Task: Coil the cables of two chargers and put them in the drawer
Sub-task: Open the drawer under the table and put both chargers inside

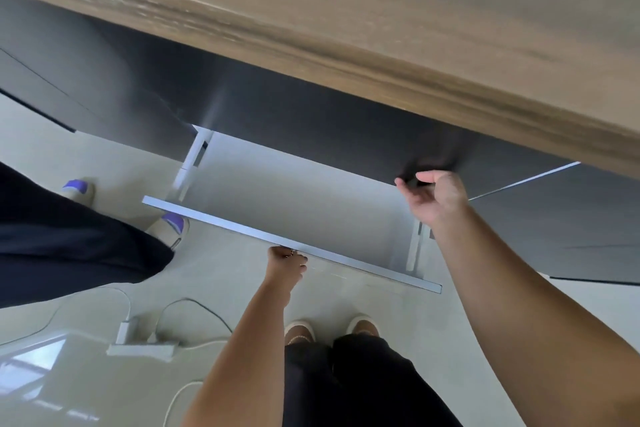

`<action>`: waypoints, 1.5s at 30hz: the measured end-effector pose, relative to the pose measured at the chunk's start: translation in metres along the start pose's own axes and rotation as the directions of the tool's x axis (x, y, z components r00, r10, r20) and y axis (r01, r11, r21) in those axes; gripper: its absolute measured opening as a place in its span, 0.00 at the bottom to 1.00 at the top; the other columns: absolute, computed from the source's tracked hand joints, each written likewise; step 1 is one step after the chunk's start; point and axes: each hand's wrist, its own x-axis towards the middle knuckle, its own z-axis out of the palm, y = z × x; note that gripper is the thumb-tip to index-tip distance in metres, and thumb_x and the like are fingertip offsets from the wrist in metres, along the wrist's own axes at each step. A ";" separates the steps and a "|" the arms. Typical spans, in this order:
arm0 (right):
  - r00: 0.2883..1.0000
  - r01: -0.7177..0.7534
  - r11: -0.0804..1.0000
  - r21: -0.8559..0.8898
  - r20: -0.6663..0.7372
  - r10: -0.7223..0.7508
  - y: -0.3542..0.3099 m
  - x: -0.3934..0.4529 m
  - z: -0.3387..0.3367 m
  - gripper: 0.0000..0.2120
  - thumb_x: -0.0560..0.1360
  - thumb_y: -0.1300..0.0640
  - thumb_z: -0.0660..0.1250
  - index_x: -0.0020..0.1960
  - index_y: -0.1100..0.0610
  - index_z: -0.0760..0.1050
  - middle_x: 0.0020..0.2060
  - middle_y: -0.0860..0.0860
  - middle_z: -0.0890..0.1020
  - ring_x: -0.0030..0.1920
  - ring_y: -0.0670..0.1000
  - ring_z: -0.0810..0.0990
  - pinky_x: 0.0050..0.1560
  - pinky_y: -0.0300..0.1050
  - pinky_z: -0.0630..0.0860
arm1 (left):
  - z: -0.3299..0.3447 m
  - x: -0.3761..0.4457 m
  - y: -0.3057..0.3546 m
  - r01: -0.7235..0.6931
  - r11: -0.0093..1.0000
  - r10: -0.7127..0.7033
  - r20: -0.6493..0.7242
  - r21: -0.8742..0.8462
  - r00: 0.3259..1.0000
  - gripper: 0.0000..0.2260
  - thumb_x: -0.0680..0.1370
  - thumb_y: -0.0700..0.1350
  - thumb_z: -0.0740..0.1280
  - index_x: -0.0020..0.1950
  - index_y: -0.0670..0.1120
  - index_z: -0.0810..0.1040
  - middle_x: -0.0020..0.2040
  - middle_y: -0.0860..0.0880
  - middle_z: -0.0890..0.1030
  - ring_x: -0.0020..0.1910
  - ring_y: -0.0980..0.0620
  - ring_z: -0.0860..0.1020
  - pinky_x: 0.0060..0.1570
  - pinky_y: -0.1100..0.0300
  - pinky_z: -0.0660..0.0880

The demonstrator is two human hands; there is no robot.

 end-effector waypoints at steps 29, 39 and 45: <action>0.833 0.538 0.703 -0.465 0.422 -0.358 -0.148 -0.333 -0.139 0.11 0.79 0.67 0.59 0.51 0.60 0.80 0.45 0.59 0.85 0.42 0.56 0.84 0.45 0.48 0.80 | 0.066 -0.395 0.200 -0.691 0.670 0.209 0.823 0.273 0.528 0.12 0.81 0.48 0.64 0.64 0.53 0.75 0.61 0.55 0.81 0.58 0.51 0.81 0.58 0.56 0.75; 0.574 0.698 0.415 -0.584 0.109 -0.812 -0.256 -0.268 -0.139 0.18 0.73 0.58 0.66 0.61 0.45 0.72 0.58 0.51 0.75 0.47 0.47 0.76 0.53 0.47 0.75 | 0.201 -0.385 0.302 -0.794 0.591 0.658 0.483 0.144 0.578 0.04 0.78 0.40 0.66 0.48 0.49 0.77 0.42 0.50 0.80 0.39 0.52 0.76 0.43 0.59 0.76; 0.462 0.765 0.091 -0.638 0.446 -0.767 -0.269 -0.244 -0.120 0.33 0.67 0.53 0.76 0.69 0.45 0.68 0.60 0.46 0.72 0.61 0.45 0.70 0.64 0.39 0.65 | 0.254 -0.361 0.318 -0.919 0.221 0.826 0.438 0.326 0.354 0.27 0.73 0.47 0.74 0.70 0.54 0.70 0.65 0.48 0.69 0.58 0.53 0.73 0.62 0.60 0.69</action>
